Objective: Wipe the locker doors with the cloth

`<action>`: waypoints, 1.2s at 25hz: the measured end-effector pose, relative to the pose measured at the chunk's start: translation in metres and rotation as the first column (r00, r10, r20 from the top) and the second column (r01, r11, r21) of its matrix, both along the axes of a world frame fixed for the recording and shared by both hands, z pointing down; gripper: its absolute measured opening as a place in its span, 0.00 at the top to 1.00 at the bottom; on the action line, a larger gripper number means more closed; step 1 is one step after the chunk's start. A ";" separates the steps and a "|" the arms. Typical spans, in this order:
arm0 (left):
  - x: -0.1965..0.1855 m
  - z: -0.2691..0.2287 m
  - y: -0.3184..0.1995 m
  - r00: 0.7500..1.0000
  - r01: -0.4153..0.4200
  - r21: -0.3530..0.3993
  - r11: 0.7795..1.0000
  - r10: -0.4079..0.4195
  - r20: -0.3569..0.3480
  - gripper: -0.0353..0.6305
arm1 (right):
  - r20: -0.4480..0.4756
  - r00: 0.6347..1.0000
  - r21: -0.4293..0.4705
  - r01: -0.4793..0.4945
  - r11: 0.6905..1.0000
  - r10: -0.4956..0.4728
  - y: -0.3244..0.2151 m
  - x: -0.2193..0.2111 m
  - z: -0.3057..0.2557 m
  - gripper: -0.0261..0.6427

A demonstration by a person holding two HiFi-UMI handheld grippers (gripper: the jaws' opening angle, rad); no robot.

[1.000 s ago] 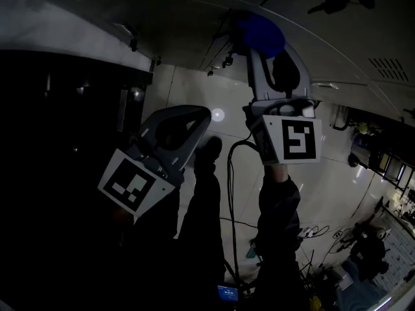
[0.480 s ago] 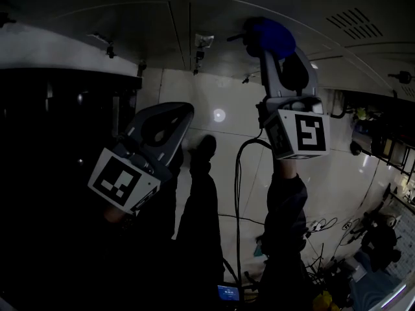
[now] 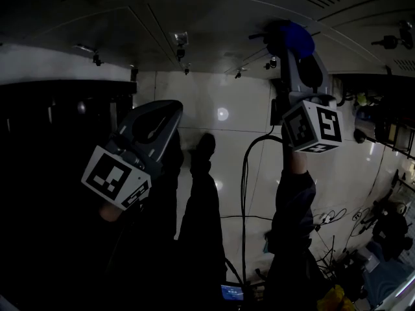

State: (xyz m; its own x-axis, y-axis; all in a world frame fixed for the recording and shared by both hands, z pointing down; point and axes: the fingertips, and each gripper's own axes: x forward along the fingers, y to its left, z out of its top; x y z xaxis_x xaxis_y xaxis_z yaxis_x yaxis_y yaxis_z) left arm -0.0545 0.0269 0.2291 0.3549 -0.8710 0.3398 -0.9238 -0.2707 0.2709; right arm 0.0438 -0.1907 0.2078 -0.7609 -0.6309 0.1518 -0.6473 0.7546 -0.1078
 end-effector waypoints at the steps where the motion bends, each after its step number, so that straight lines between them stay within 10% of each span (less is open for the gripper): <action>1: -0.001 0.001 -0.001 1.000 0.003 -0.002 1.000 -0.003 -0.002 0.98 | 0.001 1.000 -0.003 -0.005 1.000 0.005 -0.002 0.003 0.000 0.77; 12: -0.010 -0.002 0.002 1.000 0.003 0.008 1.000 -0.003 -0.003 0.98 | -0.020 1.000 0.045 0.006 0.999 -0.005 0.026 -0.007 -0.004 0.77; 30: -0.067 -0.004 0.045 1.000 0.006 -0.017 1.000 -0.007 -0.005 0.98 | -0.058 0.949 0.046 0.312 0.949 -0.309 0.129 -0.196 0.040 0.77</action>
State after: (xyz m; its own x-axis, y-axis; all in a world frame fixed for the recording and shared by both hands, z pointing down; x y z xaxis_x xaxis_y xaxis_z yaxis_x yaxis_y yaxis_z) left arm -0.1217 0.0719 0.2247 0.3510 -0.8674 0.3528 -0.9241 -0.2600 0.2800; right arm -0.1527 -0.0620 0.2474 -0.9126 -0.3731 0.1669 -0.3837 0.9228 -0.0351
